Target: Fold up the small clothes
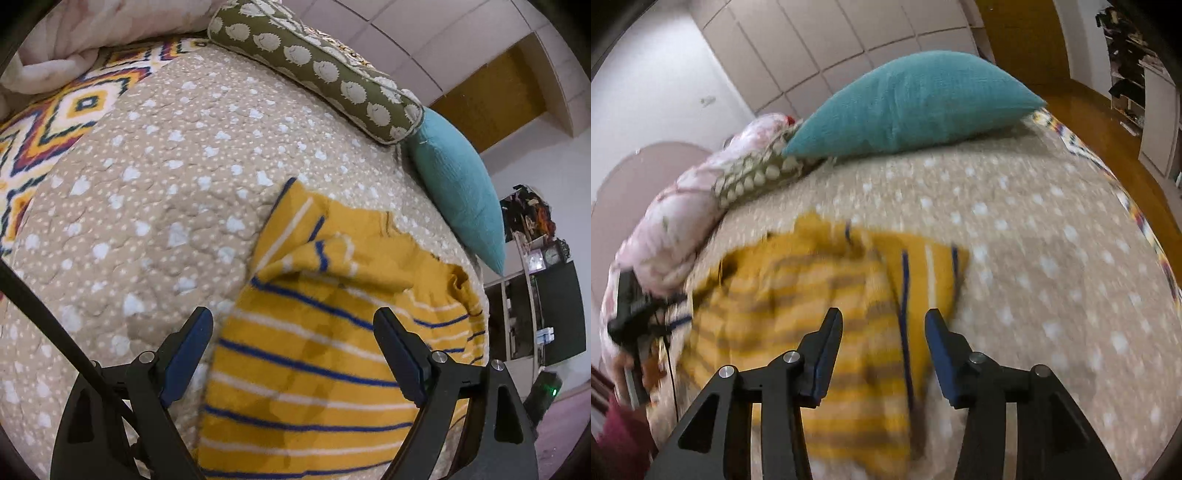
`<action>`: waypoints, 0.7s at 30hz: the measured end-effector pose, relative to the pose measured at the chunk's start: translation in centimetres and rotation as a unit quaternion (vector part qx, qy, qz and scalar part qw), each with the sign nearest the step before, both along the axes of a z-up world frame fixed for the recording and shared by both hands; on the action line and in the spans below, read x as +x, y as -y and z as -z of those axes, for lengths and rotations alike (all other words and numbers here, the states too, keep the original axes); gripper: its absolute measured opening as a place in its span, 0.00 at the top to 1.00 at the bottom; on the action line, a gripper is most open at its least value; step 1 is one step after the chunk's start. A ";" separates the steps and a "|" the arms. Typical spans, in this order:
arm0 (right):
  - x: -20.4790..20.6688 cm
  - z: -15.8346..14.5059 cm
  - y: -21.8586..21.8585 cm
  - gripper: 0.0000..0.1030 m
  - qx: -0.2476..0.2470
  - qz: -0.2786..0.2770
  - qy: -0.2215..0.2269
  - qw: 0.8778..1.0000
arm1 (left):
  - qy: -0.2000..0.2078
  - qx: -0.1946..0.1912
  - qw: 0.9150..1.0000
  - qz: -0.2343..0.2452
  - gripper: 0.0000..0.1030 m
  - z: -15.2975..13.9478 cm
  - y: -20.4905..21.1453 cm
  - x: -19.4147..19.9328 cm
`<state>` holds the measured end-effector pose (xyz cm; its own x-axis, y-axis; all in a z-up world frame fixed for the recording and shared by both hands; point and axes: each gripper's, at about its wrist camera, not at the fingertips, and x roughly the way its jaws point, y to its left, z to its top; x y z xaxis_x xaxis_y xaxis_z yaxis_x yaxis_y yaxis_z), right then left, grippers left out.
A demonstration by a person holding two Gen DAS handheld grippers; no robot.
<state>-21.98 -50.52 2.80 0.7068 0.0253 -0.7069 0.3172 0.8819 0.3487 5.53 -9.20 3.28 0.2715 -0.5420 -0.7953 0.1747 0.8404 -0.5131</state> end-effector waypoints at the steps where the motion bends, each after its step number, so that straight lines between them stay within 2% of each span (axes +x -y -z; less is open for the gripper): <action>1: -0.6 0.4 -0.5 0.51 0.001 -0.011 -0.005 1.000 | -0.003 -0.002 1.000 -0.001 0.15 0.1 -0.1 -0.2; 3: -0.7 1.5 -1.6 0.51 -0.003 -0.033 -0.026 0.999 | -0.007 -0.008 1.000 -0.004 0.15 0.1 -0.1 -0.5; 4: -0.8 2.2 -2.2 0.58 -0.017 -0.036 -0.041 0.998 | -0.008 -0.010 1.000 -0.004 0.15 0.0 -0.1 -0.8; 5: -0.8 2.7 -2.7 0.85 -0.029 -0.034 -0.048 0.998 | -0.006 -0.011 1.000 0.000 0.15 -0.2 0.0 -1.2; 8: -3.3 1.9 -3.0 0.92 -0.032 -0.034 -0.026 0.999 | 0.013 0.003 1.000 0.018 0.15 -1.1 0.2 -2.1; 11: -6.5 1.2 -2.7 0.93 0.005 -0.040 -0.003 0.999 | 0.036 0.026 0.999 0.025 0.15 -1.5 0.7 -2.3; 14: -7.0 2.5 -2.9 0.93 -0.011 -0.038 -0.047 0.998 | 0.028 0.032 0.999 0.031 0.15 -0.8 1.8 -2.1; 16: -6.4 3.1 -2.9 0.91 -0.015 -0.034 -0.059 0.998 | 0.019 0.029 0.998 0.043 0.15 -0.5 2.4 -2.4; 17: -6.5 2.6 -3.0 0.85 -0.023 -0.027 -0.051 0.998 | 0.023 0.036 0.998 0.051 0.15 -0.5 2.7 -2.7; 18: -6.5 1.6 -3.2 0.78 -0.034 -0.013 -0.032 0.999 | 0.031 0.050 0.996 0.061 0.15 -0.6 3.2 -2.9; 19: -6.6 0.4 -3.5 0.60 -0.045 -0.005 -0.006 0.999 | 0.042 0.069 0.994 0.070 0.15 -0.7 3.7 -3.1; 20: -6.5 -0.6 -3.9 0.49 -0.049 -0.009 0.017 0.999 | 0.052 0.093 0.991 0.075 0.15 -0.6 4.3 -3.2; 21: -6.0 -1.4 -4.5 0.49 -0.051 -0.024 0.039 0.998 | 0.057 0.109 0.989 0.077 0.15 -0.5 4.9 -3.1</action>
<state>-27.95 -46.00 4.19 0.7592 -0.0088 -0.6508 0.2492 0.9276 0.2782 2.42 -14.05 3.78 0.2942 -0.4023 -0.8669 0.3563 0.8879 -0.2911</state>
